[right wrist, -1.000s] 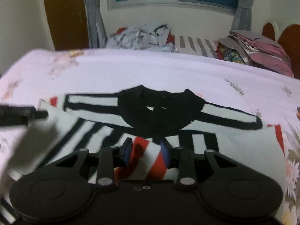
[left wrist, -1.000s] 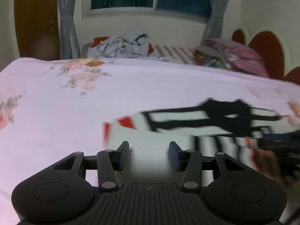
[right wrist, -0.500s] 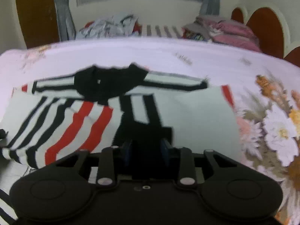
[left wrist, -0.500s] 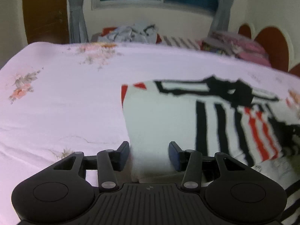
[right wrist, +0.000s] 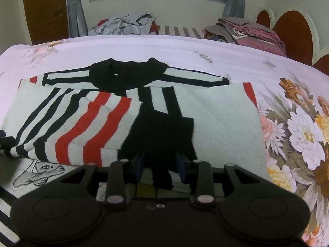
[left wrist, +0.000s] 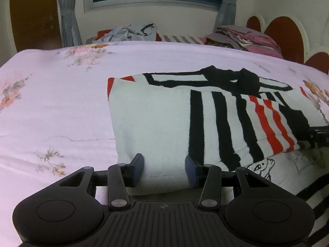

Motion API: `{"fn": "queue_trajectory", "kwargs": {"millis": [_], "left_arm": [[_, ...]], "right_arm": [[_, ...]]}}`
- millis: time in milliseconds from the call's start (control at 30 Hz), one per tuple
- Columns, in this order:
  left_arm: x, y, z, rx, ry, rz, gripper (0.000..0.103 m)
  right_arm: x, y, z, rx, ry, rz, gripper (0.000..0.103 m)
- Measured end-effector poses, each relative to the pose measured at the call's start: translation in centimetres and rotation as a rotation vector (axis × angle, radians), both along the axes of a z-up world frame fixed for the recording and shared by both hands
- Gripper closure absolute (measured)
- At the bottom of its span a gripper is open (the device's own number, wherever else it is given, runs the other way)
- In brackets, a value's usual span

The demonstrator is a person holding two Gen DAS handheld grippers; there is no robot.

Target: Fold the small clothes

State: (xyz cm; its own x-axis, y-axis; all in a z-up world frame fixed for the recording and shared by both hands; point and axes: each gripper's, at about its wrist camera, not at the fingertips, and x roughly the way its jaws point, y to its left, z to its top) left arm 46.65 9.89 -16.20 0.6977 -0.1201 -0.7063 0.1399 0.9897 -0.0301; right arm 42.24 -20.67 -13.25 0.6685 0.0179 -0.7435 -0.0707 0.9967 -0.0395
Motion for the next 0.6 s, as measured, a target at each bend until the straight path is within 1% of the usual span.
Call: {"fn": "queue_trajectory", "kwargs": {"millis": [233,433,500,533,567,600], "left_arm": [[-0.6,-0.6,0.8,0.023,-0.003,0.020,0.057],[-2.4,-0.9,2.3,0.050,-0.017,0.029,0.057],[-3.2,-1.1,2.5,0.070,-0.024,0.036,0.037],[-3.8,-1.3,2.7,0.082,-0.034,0.046,0.020],[-4.5,-1.5,2.9,0.091,-0.053,0.053,0.017],[-5.1,-1.7,3.1,0.096,-0.062,0.055,0.017]], "right_arm": [[0.1,0.1,0.1,-0.013,0.008,0.022,0.070],[-2.5,-1.3,2.2,0.051,-0.043,0.026,0.068],[-3.6,-1.9,2.6,0.065,-0.050,0.028,0.065],[-4.1,-2.2,2.8,0.069,-0.053,0.030,0.063],[-4.7,-2.5,3.0,0.075,-0.058,0.035,0.060],[-5.4,-2.8,3.2,0.079,-0.066,0.040,0.058]]}}
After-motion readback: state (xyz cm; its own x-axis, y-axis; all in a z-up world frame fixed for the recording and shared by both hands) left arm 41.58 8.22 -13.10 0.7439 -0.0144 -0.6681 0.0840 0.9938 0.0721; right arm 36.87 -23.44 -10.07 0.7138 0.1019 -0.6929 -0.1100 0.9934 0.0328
